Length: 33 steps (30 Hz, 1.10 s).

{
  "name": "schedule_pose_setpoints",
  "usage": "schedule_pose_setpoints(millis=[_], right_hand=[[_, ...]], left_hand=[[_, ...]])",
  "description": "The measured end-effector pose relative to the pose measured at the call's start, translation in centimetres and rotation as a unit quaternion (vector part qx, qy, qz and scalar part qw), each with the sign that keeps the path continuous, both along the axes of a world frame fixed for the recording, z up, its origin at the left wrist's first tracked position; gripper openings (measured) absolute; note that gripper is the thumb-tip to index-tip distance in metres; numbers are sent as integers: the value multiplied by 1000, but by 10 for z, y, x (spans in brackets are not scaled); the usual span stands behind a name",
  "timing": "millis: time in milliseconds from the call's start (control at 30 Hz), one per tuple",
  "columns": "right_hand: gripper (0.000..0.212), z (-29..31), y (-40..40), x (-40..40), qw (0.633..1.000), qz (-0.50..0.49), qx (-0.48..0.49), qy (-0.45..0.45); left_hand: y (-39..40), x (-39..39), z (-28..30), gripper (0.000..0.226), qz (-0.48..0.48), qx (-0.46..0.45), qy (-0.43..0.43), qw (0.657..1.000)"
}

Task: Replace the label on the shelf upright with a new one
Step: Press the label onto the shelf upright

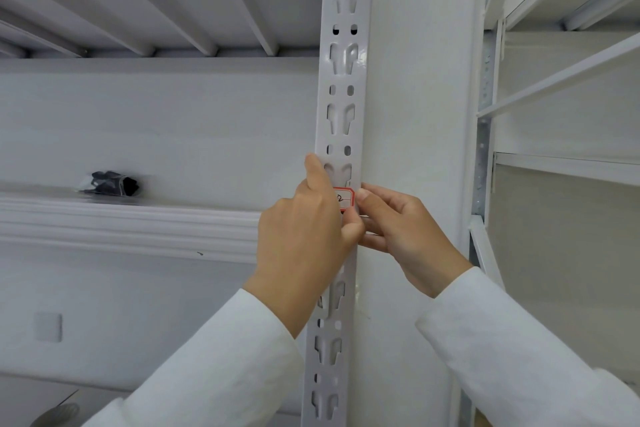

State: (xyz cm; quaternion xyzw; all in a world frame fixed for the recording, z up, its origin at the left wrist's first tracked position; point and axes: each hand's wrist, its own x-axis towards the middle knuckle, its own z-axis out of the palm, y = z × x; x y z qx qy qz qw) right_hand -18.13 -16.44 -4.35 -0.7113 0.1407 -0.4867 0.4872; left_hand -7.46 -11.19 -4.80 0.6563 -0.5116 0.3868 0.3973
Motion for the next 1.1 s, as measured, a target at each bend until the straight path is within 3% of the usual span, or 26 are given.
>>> schedule_pose_setpoints(millis=[133, 300, 467, 800, 1100], right_hand=[[22, 0, 0, 0, 1000, -3, -5, -4], [25, 0, 0, 0, 1000, -2, -8, 2], [24, 0, -1, 1, 1000, -1, -2, -5], [26, -2, 0, 2, 1000, -24, -18, 1], [27, 0, 3, 1, 1000, -21, -13, 8]], left_hand=[[3, 6, 3, 49, -39, -16, 9, 999], [7, 9, 2, 64, -76, -21, 3, 997], [8, 13, 4, 49, -85, -12, 4, 996], [0, 8, 0, 59, -27, -9, 0, 1000], [8, 8, -5, 77, -64, -33, -11, 997]])
